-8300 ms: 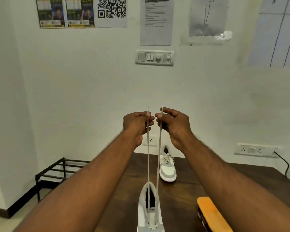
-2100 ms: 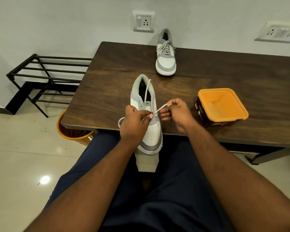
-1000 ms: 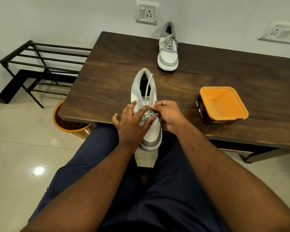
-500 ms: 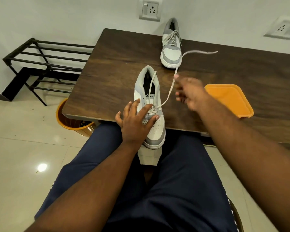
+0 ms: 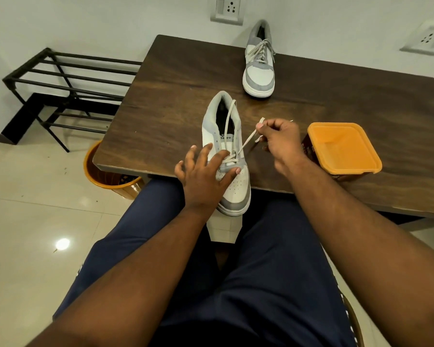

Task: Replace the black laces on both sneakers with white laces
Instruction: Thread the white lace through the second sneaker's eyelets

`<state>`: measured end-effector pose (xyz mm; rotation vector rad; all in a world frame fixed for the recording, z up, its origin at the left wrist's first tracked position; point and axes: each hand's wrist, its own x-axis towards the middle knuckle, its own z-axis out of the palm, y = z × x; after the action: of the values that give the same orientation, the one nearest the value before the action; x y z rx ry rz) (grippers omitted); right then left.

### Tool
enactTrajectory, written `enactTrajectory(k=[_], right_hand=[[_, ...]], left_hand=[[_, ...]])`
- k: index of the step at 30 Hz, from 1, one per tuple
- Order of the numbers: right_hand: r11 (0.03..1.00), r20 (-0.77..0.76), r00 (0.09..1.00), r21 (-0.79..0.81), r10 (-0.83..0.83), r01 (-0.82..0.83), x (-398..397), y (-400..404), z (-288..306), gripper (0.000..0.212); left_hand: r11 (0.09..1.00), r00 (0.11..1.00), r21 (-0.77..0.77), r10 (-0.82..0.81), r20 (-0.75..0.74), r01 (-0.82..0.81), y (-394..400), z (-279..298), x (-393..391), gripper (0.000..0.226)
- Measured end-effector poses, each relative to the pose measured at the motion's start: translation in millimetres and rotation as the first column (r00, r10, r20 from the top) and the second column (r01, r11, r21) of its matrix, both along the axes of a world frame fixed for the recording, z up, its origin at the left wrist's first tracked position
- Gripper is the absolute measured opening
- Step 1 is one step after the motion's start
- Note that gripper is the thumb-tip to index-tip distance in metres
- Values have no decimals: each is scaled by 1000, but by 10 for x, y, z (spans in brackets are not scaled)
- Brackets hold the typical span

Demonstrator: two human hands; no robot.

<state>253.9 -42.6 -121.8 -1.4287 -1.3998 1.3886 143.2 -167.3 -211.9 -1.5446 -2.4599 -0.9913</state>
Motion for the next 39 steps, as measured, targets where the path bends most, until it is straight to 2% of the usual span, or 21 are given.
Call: enactTrajectory(k=[3, 5, 7, 8, 9, 11, 13, 15, 17, 20, 22, 24, 25, 26, 28, 29, 31, 32, 33, 37, 39], right_hand=[[999, 142, 989, -23, 50, -47, 25, 39, -22, 31], [989, 325, 946, 145, -8, -41, 21, 107, -12, 39], [953, 387, 922, 286, -17, -102, -53, 177, 61, 29], [938, 387, 921, 301, 46, -174, -129, 190, 101, 19], [915, 411, 904, 308, 121, -262, -213, 201, 135, 20], [853, 560, 794, 272, 237, -447, -400, 242, 157, 39], [826, 657, 695, 193, 292, -529, -582, 287, 158, 48], [857, 610, 725, 140, 319, -496, -718, 351, 138, 43], [898, 583, 770, 149, 259, -415, -770, 397, 127, 23], [894, 574, 809, 286, 129, -346, -800, 484, 103, 5], [906, 350, 929, 342, 121, -247, -803, 442, 185, 13], [948, -47, 984, 279, 173, -153, -776, 262, 382, 14], [965, -219, 955, 212, 201, -155, -726, 133, 496, 11], [967, -312, 917, 144, 248, -212, -653, 6, 585, 7], [921, -308, 870, 66, 385, -384, -399, -270, 647, 6], [892, -281, 853, 33, 440, -450, -240, -398, 583, 7], [868, -228, 853, -54, 470, -494, 73, -612, 350, 8], [873, -213, 867, -99, 450, -477, 187, -698, 228, 8], [882, -207, 883, -132, 422, -452, 282, -755, 114, 10], [867, -134, 881, -160, 454, -471, 444, -871, -132, 11], [814, -74, 829, -162, 554, -559, 425, -913, -168, 12]], left_hand=[[1000, 1000, 5, -22, 19, 22, -12, -2, 4, 50], [999, 999, 12, -31, 28, 31, -14, 1, -8, 51], [999, 998, 22, -42, 52, 41, -13, 10, -17, 50], [999, 997, 23, -47, 61, 46, -10, 13, -19, 49], [999, 997, 24, -51, 66, 49, -9, 15, -19, 47], [998, 996, 30, -57, 67, 55, -9, 15, -22, 43], [996, 994, 56, -70, 82, 66, -25, 10, -29, 40], [994, 993, 77, -78, 90, 71, -56, 17, -37, 39], [993, 992, 90, -86, 92, 78, -76, 24, -46, 40], [992, 989, 92, -92, 119, 81, -88, 9, -67, 40], [993, 984, 84, -90, 152, 78, -103, 10, -58, 43], [994, 962, 82, -86, 258, 67, -112, 75, -33, 47], [994, 935, 91, -90, 343, 63, -118, 132, -26, 49], [992, 905, 112, -98, 413, 57, -113, 166, -30, 50], [980, 819, 188, -158, 551, 62, -127, 238, -41, 49], [969, 708, 238, -215, 673, 69, -142, 300, -48, 50], [955, 370, 289, -293, 881, 67, -175, 439, -42, 64], [953, 258, 293, -301, 918, 71, -202, 481, -45, 66], [952, 197, 296, -305, 932, 76, -222, 508, -57, 62], [938, 25, 344, -345, 938, 46, -266, 521, -48, 33], [954, 85, 297, -300, 950, 47, -263, 504, 8, 29]])
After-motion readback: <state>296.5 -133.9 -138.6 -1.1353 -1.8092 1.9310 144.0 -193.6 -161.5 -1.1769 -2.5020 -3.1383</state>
